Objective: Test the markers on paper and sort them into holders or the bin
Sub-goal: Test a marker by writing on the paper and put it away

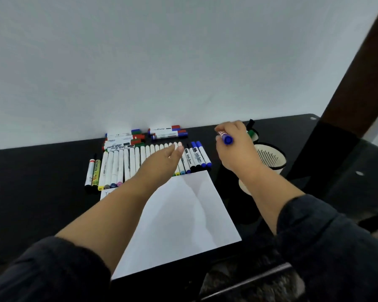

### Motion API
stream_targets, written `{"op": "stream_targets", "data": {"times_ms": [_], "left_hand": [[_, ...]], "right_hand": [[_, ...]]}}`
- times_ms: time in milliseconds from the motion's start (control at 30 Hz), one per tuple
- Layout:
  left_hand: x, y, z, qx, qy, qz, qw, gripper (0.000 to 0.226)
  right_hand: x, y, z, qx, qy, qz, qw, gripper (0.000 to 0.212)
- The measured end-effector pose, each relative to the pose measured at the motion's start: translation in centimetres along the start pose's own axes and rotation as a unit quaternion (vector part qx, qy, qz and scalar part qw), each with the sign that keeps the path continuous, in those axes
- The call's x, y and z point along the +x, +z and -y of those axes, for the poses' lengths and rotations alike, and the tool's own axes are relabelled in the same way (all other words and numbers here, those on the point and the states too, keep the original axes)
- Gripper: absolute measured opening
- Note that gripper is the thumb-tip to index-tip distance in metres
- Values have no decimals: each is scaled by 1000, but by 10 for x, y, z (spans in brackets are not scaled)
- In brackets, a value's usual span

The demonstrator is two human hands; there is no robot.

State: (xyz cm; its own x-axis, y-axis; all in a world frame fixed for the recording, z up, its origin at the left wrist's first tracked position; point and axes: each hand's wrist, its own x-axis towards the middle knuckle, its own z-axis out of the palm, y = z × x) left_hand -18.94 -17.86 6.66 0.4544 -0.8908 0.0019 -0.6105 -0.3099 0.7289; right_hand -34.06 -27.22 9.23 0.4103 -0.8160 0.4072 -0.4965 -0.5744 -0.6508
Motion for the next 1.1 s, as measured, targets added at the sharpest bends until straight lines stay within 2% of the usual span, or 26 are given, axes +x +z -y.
{"op": "stream_targets", "data": {"times_ms": [200,333,433,500,533,667,833,1100], "left_hand": [[45,33,25,113,-14,42,993,58],[71,41,45,209,-11,59,976,60],[85,41,58,257,-5,55,965,60],[92,39,65,276,-8,53,960,60],[95,38,69,284,-9,52,957,60],[102,35,80,316,-13,45,948,62],[105,35,93,310,-31,46,949,65],[104,40,100,288,-21,20,957,65]], "right_hand": [[30,-9,-26,-11,69,21,997,24],[51,-4,-37,-93,89,66,989,16],[66,-2,-40,-153,92,80,981,28],[74,-1,-43,-178,99,87,975,16],[77,-2,-44,-182,102,91,974,7],[85,-3,-45,-192,109,112,969,21],[91,-1,-51,-200,123,124,964,19],[92,0,-56,-172,116,110,972,32]]}}
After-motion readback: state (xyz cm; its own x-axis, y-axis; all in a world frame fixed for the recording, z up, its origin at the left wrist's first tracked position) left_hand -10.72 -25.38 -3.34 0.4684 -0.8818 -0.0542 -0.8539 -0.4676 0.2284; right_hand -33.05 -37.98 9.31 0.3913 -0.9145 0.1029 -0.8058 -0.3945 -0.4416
